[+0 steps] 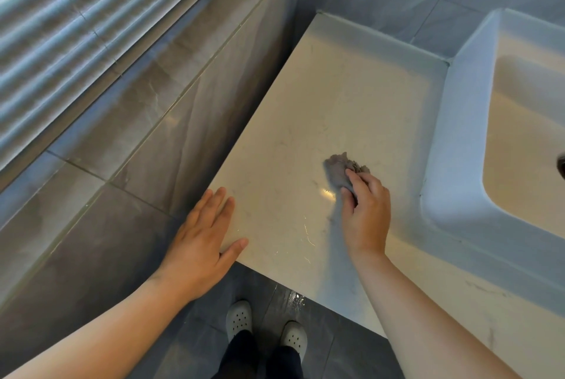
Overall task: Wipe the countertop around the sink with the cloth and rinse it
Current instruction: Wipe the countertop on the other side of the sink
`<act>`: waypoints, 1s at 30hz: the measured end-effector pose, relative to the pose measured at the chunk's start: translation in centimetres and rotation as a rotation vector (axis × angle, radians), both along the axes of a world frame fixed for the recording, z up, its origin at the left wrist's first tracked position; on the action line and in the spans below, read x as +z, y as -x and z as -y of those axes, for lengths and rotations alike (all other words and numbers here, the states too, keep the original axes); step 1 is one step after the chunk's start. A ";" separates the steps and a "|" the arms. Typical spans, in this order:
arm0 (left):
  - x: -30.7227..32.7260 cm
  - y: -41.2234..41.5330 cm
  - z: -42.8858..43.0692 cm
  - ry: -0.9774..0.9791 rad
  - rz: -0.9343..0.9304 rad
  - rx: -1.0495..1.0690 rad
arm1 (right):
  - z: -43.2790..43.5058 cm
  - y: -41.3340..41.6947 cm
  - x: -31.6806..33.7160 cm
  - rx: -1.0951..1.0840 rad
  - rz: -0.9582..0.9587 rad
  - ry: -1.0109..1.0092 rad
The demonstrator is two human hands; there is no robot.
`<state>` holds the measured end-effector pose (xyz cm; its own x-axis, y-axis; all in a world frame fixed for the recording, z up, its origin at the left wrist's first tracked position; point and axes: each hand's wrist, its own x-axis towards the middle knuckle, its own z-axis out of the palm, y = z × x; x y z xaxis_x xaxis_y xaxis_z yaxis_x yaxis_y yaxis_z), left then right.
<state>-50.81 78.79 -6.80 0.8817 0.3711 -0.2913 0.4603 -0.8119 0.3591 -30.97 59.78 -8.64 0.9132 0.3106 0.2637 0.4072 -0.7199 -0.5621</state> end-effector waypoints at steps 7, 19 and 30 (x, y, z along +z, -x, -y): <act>-0.3 0.0 -0.4 0.039 0.056 -0.009 | -1.2 6.5 1.3 0.242 -0.235 -0.113; 0.7 2.4 -1.2 0.022 0.238 0.111 | -6.1 -2.6 4.4 0.176 -0.231 -0.188; 0.3 3.7 -1.2 0.172 0.257 0.233 | -8.6 4.7 0.3 0.292 -0.209 -0.124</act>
<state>-54.50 79.97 -6.47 0.8316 0.5355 -0.1473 0.5031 -0.6140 0.6083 -35.67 68.38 -8.33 0.8292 0.5429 0.1330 0.4524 -0.5121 -0.7301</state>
